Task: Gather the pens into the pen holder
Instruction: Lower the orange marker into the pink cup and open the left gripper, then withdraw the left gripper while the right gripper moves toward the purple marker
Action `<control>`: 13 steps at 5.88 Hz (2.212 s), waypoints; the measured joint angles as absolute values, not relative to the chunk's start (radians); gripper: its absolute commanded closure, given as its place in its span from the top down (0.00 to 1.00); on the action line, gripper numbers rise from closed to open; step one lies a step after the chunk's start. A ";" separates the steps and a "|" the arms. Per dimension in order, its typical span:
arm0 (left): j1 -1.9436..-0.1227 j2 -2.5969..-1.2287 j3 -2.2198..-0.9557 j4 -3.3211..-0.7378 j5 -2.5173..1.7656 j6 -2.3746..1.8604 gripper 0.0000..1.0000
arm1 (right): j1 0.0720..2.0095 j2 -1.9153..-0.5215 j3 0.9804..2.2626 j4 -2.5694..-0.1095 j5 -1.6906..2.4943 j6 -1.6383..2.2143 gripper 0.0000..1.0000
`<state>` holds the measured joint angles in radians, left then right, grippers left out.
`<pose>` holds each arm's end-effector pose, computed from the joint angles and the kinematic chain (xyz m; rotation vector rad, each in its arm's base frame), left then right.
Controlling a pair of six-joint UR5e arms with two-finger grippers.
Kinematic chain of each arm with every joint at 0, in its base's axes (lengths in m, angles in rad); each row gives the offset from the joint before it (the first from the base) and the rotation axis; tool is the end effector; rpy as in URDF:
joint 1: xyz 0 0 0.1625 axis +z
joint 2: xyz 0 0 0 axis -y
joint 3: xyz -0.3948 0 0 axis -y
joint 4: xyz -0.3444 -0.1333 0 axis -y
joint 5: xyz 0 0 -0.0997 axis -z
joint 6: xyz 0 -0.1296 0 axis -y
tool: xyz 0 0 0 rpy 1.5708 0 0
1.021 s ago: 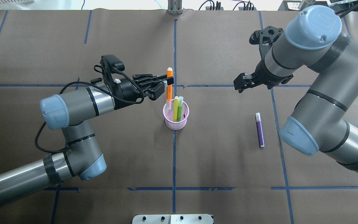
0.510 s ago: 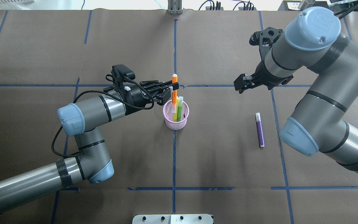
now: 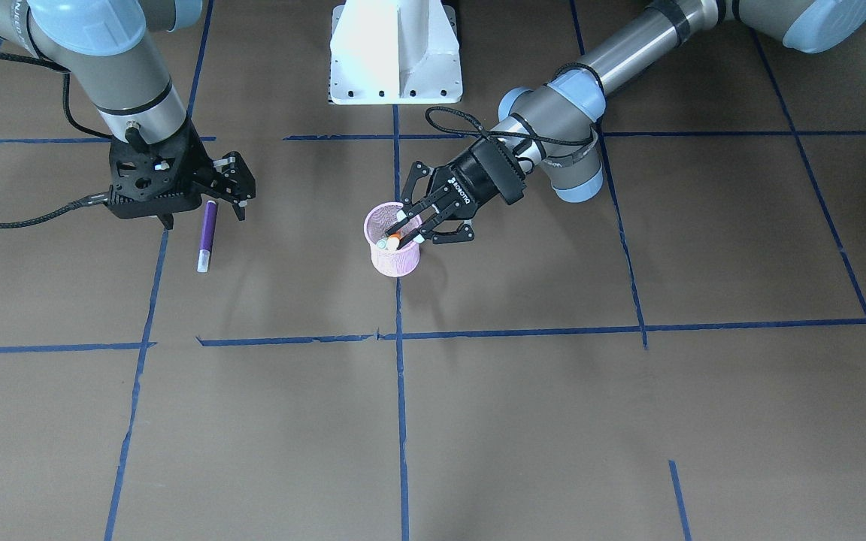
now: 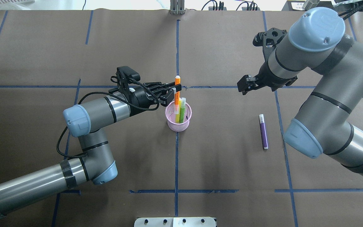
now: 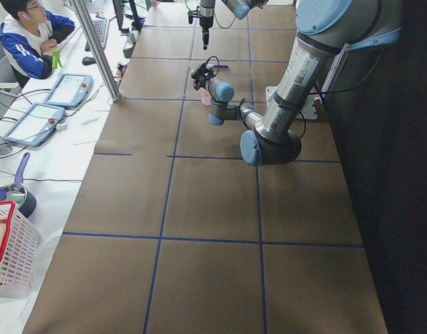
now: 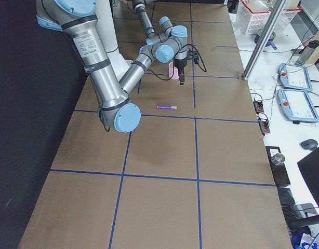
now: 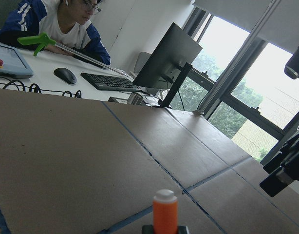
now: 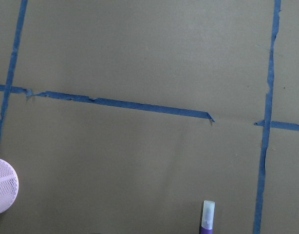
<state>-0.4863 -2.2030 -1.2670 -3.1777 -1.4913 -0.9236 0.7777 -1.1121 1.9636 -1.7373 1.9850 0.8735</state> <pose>0.5026 -0.4281 0.2307 1.0828 1.6028 0.0304 -0.3378 -0.4465 0.2862 0.1594 -0.7666 -0.0656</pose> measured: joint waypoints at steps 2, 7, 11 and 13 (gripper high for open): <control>-0.485 -2.206 -1.250 -3.178 -1.493 -0.923 0.49 | 0.778 -1.112 1.963 -1.737 1.985 0.874 1.00; -0.493 -2.197 -1.277 -3.173 -1.518 -0.925 0.86 | 0.779 -1.118 1.967 -1.737 1.985 0.875 1.00; -0.693 -2.093 -1.467 -2.864 -1.815 -0.925 1.00 | 0.750 -1.214 1.936 -1.625 1.989 0.871 1.00; -0.778 -2.040 -1.526 -2.707 -1.943 -0.924 1.00 | 0.719 -1.252 1.835 -1.453 1.985 0.876 1.00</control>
